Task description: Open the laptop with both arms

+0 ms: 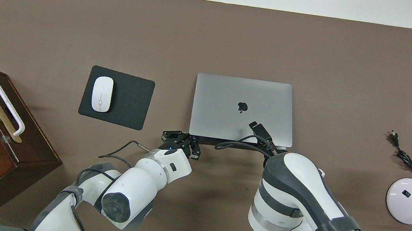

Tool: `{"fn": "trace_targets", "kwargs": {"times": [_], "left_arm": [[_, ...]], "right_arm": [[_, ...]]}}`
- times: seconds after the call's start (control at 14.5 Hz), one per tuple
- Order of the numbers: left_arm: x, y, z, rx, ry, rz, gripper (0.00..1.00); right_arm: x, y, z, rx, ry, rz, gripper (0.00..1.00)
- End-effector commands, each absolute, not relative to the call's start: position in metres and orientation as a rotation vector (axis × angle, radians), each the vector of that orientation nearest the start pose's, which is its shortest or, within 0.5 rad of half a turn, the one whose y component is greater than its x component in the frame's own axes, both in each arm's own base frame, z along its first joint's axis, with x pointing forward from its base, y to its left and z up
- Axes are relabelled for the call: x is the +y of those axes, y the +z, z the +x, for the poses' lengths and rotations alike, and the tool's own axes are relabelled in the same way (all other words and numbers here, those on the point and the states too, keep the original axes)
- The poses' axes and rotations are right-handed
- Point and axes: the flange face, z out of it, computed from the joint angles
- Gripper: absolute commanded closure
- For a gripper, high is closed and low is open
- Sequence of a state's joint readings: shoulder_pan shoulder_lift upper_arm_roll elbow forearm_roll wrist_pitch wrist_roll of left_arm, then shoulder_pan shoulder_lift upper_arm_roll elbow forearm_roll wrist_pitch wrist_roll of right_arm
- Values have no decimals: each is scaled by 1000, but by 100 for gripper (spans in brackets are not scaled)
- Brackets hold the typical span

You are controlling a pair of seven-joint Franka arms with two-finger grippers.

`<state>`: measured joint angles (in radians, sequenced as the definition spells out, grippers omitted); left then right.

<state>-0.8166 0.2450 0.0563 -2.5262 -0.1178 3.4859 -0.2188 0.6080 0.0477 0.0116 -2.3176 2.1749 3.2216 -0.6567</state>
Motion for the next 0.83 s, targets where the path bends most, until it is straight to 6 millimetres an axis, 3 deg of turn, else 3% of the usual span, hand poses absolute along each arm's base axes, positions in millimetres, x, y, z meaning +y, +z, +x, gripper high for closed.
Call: {"fn": "trace_targets", "kwargs": {"times": [0.0,0.34,0.76], "left_arm": [[-342,257,384,671,-1093,-3207,100],[-342,256,384,674,-1089,-3206,100],[-342,256,384,674,-1089,-3206,100]], "right_arm": [[205,323,432,1078,-542,-2200,0],[216,336,448,1063,-558,-2161,0],[237,361,481,1034,-589,-2078,0]]}}
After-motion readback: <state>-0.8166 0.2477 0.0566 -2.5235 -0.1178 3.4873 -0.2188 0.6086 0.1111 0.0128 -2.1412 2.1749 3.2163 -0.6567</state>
